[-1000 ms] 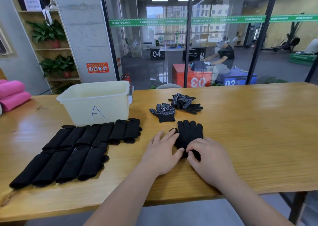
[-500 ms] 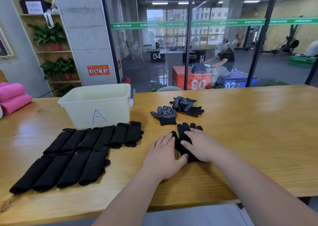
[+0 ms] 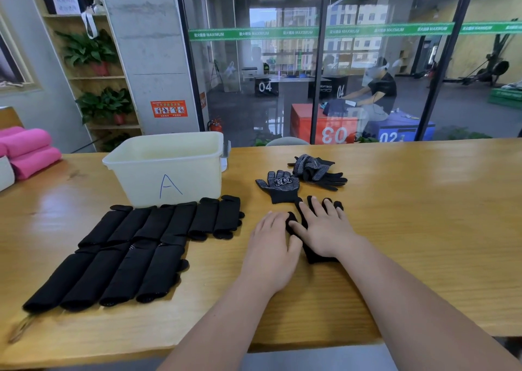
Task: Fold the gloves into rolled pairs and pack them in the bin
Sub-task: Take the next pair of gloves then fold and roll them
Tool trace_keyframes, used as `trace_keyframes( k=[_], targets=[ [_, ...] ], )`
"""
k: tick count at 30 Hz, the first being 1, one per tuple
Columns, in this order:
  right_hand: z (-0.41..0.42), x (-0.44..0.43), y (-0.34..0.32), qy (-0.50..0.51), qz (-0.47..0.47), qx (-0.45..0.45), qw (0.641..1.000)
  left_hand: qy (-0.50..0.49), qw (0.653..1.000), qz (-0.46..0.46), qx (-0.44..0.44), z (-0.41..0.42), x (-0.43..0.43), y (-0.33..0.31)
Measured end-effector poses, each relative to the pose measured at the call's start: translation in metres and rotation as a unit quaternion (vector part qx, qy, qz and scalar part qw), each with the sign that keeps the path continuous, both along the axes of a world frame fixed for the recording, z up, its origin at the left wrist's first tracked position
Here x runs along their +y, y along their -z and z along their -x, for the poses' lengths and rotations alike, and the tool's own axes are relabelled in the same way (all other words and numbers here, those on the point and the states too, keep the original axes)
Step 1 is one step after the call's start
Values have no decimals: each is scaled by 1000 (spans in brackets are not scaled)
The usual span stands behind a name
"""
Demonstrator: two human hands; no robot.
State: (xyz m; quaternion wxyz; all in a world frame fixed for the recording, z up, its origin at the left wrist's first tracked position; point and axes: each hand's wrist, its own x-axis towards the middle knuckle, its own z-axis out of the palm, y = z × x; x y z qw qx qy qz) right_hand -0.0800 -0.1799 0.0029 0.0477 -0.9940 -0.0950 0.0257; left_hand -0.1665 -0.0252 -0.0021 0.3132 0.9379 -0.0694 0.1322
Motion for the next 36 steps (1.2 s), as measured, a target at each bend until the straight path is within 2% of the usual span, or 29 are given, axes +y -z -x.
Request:
trace_keyframes(
  k=[3, 8, 10, 12, 13, 17, 19, 21, 23, 25, 27, 30, 34, 36],
  targets=[
    [11, 2, 1, -14, -5, 5, 1000, -12, 1000, 3, -8, 0, 1, -1],
    [39, 4, 11, -27, -13, -9, 1000, -45, 998, -50, -3, 5, 0, -6],
    [41, -1, 10, -36, -103, -33, 994, -47, 996, -78, -4, 8, -2, -7],
    [42, -13, 5, -26, -220, -72, 973, -42, 994, -99, -3, 10, -2, -5],
    [44, -21, 3, -16, -233, -84, 969, -37, 994, -106, 0, 10, -2, -5],
    [56, -47, 9, -35, -93, -44, 994, -27, 989, -143, 7, 10, -3, -4],
    [60, -53, 12, -42, -127, -47, 990, -28, 987, -160, 4, 10, -4, -3],
    [67, -58, 12, -41, -203, -78, 975, -33, 988, -149, -2, 10, -4, -3],
    [77, -61, 10, -49, -239, -120, 962, -39, 992, -114, -29, 10, -1, -3],
    [83, -61, 9, -62, -231, -134, 962, -23, 995, -67, -72, 11, 2, -3],
    [83, -58, 10, -67, -195, -125, 971, 20, 997, -32, -73, 12, 6, -3],
    [79, -57, 11, -54, -183, -121, 974, 63, 996, -54, -35, 13, 7, -2],
    [88, -62, 4, -84, -289, -175, 937, 52, 995, -67, -55, 11, 4, -1],
    [92, -65, 3, -110, -313, -163, 929, 48, 995, -50, -68, 9, 6, 1]
  ],
)
